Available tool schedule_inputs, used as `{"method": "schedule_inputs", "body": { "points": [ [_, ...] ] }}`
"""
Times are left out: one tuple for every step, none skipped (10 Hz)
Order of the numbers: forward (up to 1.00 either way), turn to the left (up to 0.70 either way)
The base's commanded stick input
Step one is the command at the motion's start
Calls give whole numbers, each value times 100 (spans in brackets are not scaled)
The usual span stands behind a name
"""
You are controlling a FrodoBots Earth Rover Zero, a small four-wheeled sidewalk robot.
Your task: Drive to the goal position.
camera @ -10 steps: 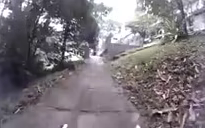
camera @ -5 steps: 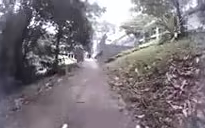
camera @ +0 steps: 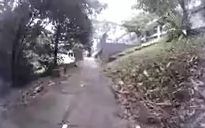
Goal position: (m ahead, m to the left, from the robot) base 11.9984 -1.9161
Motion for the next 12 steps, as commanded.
{"method": "schedule_inputs", "body": {
  "points": [
    [100, 39],
    [100, 8],
    [100, 0],
    [100, 0],
    [100, 0],
    [100, 0],
    [100, 0],
    [100, 0],
    [100, 0],
    [100, 6],
    [100, 0],
    [100, 0]
  ]
}}
